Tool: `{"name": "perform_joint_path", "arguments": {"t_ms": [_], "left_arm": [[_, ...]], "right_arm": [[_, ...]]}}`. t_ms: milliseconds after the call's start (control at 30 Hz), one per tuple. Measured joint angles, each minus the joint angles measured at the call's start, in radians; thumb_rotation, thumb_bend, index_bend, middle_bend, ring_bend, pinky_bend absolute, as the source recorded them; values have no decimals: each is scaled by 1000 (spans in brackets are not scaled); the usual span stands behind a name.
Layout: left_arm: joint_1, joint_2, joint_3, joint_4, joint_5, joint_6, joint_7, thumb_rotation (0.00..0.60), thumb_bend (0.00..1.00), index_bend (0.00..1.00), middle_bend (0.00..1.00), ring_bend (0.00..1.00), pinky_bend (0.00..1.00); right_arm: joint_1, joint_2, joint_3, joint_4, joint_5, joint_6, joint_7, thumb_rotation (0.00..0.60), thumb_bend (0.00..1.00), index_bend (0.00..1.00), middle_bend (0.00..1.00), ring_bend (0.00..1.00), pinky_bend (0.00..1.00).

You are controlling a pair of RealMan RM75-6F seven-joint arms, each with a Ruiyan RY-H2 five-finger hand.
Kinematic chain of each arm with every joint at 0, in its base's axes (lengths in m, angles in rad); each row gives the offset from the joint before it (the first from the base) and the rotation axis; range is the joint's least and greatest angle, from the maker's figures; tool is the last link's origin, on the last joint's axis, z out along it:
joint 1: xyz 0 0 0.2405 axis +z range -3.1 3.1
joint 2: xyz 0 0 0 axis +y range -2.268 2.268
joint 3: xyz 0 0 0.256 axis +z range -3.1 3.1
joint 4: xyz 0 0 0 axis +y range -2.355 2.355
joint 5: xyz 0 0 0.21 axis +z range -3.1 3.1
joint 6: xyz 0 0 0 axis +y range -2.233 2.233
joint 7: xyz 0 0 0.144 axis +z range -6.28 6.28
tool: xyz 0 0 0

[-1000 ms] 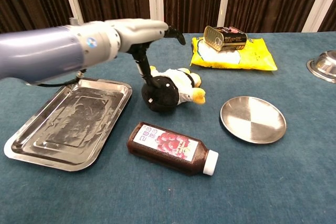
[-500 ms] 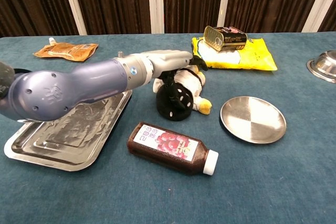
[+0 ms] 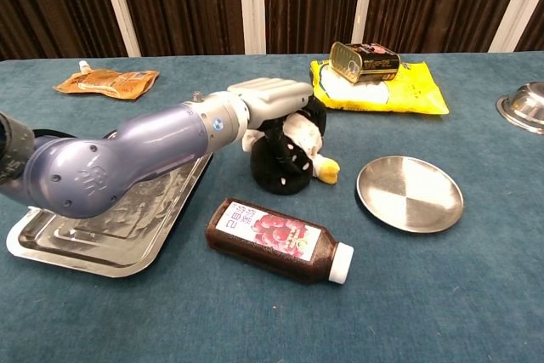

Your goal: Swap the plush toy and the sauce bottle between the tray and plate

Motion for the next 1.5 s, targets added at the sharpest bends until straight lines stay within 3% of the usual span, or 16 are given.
{"name": "perform_joint_path", "arguments": {"t_ms": [267,367,500,733,1033,1200,1367,1500], "left_arm": [[83,185,1,-263,37,110,19,600,481,388,337,317,417],[141,300,8,-398,44,140,-2,600,477,387,328,311,413],[229,469,37,-528,86,158,-121,600,473,382,320,302,407],[325,566,112,-555,212,175,-325,600,455,372,301,284,407],[373,570,198,-455,325,141,-523,600,236,285,149,145,316],[374,567,216,-430,332,108,-506,600,92,162,20,9,195],[366,583,224,-456,301,53,-424,600,27,71,0,0,120],[361,635,224,-539,266,34,-314,600,0,28,0,0,107]], "right_arm": [[-3,0,-4,-6,-5,2,-12,600,29,19,0,6,0],[-3,-4,-6,-14,-9,6,-26,600,30,19,0,6,0],[-2,-9,-10,-23,-12,10,-49,600,30,19,0,6,0],[-5,-15,-9,-32,-4,21,-82,600,29,19,0,6,0],[-5,-11,-10,-40,-2,20,-93,600,29,19,0,6,0],[-9,-5,-9,-43,-4,22,-86,600,29,19,0,6,0],[-11,0,-7,-46,-4,26,-82,600,29,19,0,6,0],[-15,5,-9,-51,-12,32,-80,600,29,19,0,6,0]]}}
